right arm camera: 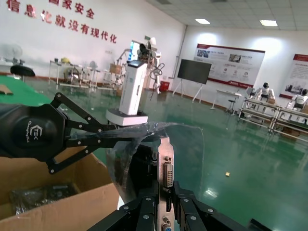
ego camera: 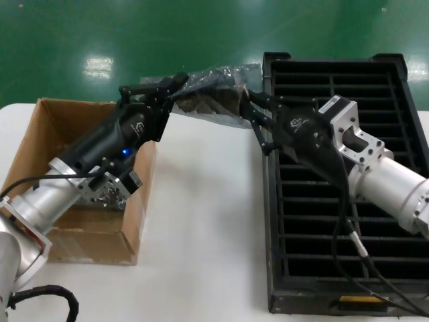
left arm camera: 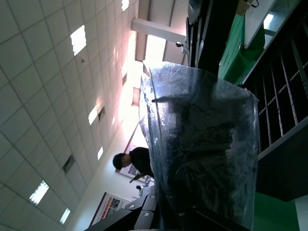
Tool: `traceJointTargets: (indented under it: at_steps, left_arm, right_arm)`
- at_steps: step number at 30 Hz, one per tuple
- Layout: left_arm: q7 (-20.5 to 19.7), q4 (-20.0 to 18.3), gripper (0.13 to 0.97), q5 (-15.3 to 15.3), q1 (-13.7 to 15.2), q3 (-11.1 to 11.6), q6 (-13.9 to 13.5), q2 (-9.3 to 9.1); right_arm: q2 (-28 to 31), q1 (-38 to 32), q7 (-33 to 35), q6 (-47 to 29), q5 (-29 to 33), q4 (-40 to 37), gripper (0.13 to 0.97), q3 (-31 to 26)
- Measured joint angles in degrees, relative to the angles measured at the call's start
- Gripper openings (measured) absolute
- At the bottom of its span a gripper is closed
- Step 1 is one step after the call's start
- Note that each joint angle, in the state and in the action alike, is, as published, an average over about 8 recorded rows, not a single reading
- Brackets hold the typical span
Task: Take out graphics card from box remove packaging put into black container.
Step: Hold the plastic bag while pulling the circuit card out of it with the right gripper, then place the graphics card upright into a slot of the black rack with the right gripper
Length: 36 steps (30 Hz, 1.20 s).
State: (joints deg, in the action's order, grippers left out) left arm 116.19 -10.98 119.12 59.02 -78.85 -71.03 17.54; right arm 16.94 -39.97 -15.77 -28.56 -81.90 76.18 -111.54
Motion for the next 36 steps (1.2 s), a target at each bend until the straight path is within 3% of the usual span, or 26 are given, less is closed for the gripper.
traceJointTargets:
  at_steps: [9,18,27,36]
  left_arm:
    - [3.4,5.8,0.139,0.1,2.5,0.6,-0.2,0.75]
    - [3.0,7.7,0.139,0.4,3.4,1.2,0.1,0.89]
    - [0.0,7.8,0.139,1.5,3.5,2.5,0.5,0.25]
    - [-7.4,7.1,0.139,3.1,3.3,4.5,4.3,0.01]
  right_arm:
    - [0.9,3.5,-15.7,-4.7,19.3,11.6,0.184,5.5]
    - [-2.6,5.6,-26.1,-15.3,37.6,22.1,0.184,12.8]
    - [-5.7,4.0,-32.6,-28.3,51.7,30.5,0.184,15.5]
    - [-5.3,-4.2,-36.6,-47.5,61.7,35.4,0.184,13.2]
